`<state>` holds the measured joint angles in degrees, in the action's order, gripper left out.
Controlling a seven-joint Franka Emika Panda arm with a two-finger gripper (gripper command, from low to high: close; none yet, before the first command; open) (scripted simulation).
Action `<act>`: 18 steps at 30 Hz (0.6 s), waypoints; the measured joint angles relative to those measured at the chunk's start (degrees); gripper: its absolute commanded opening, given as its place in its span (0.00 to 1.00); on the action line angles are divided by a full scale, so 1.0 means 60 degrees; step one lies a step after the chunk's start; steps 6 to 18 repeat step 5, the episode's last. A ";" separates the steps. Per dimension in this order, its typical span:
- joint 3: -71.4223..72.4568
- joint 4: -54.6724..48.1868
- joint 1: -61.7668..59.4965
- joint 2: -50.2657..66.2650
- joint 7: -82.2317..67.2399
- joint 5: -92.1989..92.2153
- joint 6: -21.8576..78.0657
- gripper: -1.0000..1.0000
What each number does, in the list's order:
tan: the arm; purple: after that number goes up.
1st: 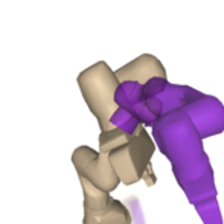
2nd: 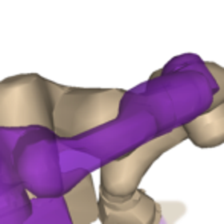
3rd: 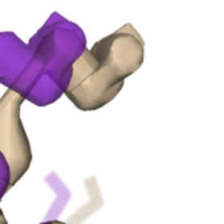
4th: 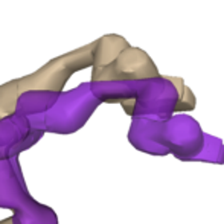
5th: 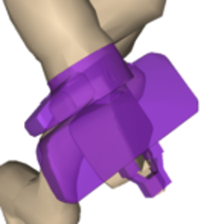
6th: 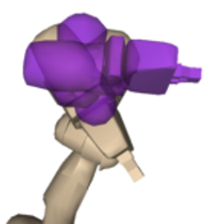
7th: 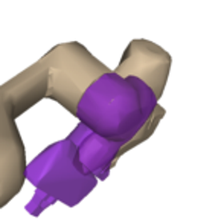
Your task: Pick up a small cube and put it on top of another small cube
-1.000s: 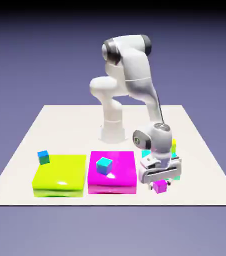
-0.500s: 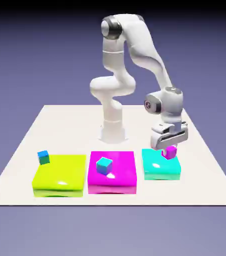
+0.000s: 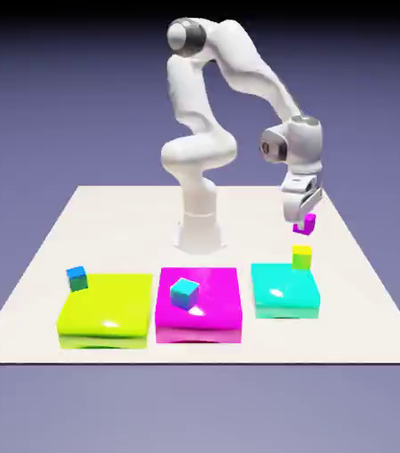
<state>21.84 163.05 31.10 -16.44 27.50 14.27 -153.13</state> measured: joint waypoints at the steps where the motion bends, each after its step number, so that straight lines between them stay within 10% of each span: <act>1: 0.0039 0.0038 -0.0026 0.0346 0.0055 -0.0071 -0.0381 0.00; 2: 0.0078 0.0076 -0.0051 0.0692 0.0109 -0.0142 -0.0762 0.00; 3: 0.0109 0.0106 -0.0072 0.0963 0.0152 -0.0197 -0.1060 1.00; 18: 0.0110 0.0106 -0.0073 0.0963 0.0150 -0.0196 -0.1064 1.00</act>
